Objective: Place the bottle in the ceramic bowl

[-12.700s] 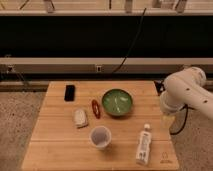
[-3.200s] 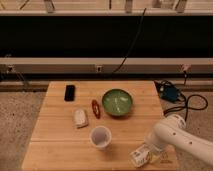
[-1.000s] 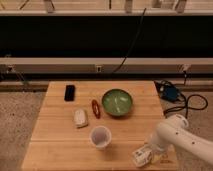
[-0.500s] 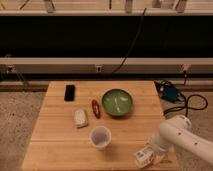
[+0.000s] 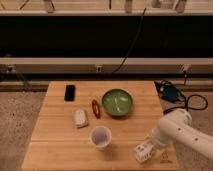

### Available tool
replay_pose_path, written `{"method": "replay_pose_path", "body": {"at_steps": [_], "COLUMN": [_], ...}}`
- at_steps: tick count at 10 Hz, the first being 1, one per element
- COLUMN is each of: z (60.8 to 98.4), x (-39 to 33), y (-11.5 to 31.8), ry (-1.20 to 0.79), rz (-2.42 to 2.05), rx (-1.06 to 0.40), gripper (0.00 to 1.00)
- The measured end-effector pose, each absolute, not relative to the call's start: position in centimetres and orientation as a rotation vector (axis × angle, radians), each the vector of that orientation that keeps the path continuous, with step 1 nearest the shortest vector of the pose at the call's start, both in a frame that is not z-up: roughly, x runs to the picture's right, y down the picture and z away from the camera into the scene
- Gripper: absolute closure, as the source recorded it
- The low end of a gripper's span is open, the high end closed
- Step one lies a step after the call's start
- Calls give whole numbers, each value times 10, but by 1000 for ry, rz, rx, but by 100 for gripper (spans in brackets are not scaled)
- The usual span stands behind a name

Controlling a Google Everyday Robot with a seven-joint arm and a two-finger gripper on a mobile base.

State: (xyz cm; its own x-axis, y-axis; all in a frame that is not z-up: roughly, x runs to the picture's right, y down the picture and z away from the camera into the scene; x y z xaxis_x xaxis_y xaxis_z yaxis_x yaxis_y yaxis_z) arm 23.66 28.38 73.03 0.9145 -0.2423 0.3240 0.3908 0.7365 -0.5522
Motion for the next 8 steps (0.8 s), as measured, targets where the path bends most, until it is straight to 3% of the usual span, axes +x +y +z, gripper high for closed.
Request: {"method": "replay_pose_path", "body": {"at_steps": [3, 8], "z": [745, 802], "x": [225, 226], "y": [239, 168], "ry": [-225, -240], "rz": [-397, -379], "rx": [-635, -591], "gripper": [100, 100]}}
